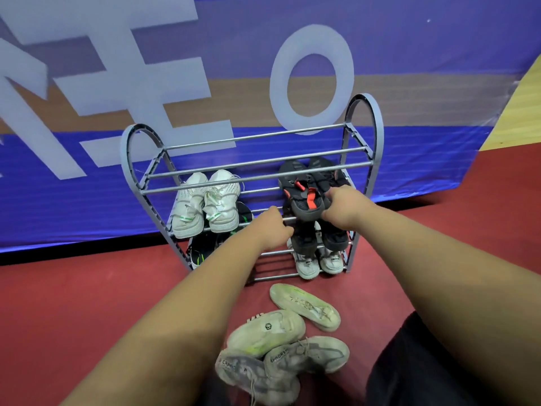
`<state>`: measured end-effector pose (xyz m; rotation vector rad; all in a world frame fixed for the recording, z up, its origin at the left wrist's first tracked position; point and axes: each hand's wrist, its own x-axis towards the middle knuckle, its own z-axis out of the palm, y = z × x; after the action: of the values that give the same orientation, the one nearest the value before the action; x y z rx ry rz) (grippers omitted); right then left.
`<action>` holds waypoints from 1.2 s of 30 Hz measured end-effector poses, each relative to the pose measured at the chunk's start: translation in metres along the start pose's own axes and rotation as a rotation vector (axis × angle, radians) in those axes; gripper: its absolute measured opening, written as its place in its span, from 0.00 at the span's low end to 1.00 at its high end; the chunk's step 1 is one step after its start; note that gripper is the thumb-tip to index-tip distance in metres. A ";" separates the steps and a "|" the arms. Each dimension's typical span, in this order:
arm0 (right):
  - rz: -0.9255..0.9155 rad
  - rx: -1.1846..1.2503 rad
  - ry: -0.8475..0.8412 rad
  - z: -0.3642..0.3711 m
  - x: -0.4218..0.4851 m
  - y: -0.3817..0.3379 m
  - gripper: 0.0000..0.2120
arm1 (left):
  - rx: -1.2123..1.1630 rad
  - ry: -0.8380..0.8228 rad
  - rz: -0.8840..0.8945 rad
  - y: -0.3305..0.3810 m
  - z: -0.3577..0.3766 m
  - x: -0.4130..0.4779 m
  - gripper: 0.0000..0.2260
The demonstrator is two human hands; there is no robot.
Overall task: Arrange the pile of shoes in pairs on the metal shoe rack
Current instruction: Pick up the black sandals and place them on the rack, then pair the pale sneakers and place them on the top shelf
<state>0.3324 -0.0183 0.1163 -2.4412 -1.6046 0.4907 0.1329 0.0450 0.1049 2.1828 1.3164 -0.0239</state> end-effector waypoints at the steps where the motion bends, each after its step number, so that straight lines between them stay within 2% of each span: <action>1: -0.031 -0.062 -0.022 -0.002 -0.005 -0.003 0.16 | 0.045 -0.046 -0.015 -0.002 -0.003 -0.008 0.22; 4: -0.097 -0.227 -0.034 -0.004 -0.015 -0.017 0.13 | 0.152 -0.120 -0.066 -0.017 -0.006 -0.030 0.21; 7: -0.134 -0.230 -0.030 0.015 -0.019 -0.031 0.21 | 0.159 -0.140 -0.101 -0.050 0.019 -0.037 0.18; 11: -0.163 -0.082 -0.071 0.086 -0.030 -0.043 0.15 | 0.200 -0.246 -0.192 -0.104 0.084 -0.055 0.19; 13: -0.139 -0.059 -0.166 0.135 -0.042 -0.042 0.13 | 0.217 -0.299 -0.262 -0.136 0.121 -0.066 0.18; 15: -0.099 -0.055 -0.283 0.183 -0.056 -0.036 0.15 | 0.205 -0.325 -0.339 -0.169 0.154 -0.080 0.17; 19: -0.024 -0.049 -0.433 0.268 -0.077 -0.016 0.16 | 0.154 -0.300 -0.468 -0.226 0.211 -0.103 0.29; 21: -0.003 -0.070 -0.480 0.298 -0.087 -0.010 0.15 | 0.138 -0.299 -0.471 -0.240 0.231 -0.113 0.33; 23: -0.009 -0.095 -0.519 0.322 -0.096 -0.003 0.19 | 0.142 -0.272 -0.454 -0.245 0.247 -0.119 0.34; 27: -0.022 0.022 -0.524 0.341 -0.114 0.007 0.36 | 0.160 -0.206 -0.485 -0.243 0.265 -0.112 0.41; 30: -0.072 -0.066 -0.500 0.353 -0.119 0.010 0.37 | 0.213 -0.250 -0.547 -0.255 0.269 -0.103 0.43; 34: -0.162 -0.259 -0.507 0.362 -0.119 0.008 0.40 | 0.158 -0.276 -0.556 -0.272 0.261 -0.092 0.36; 36: -0.196 -0.314 -0.480 0.366 -0.121 0.007 0.36 | 0.126 -0.384 -0.582 -0.277 0.256 -0.093 0.37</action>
<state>0.1600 -0.1430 -0.2050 -2.4643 -2.2361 0.9060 -0.0700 -0.0604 -0.2093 1.6977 1.6903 -0.7281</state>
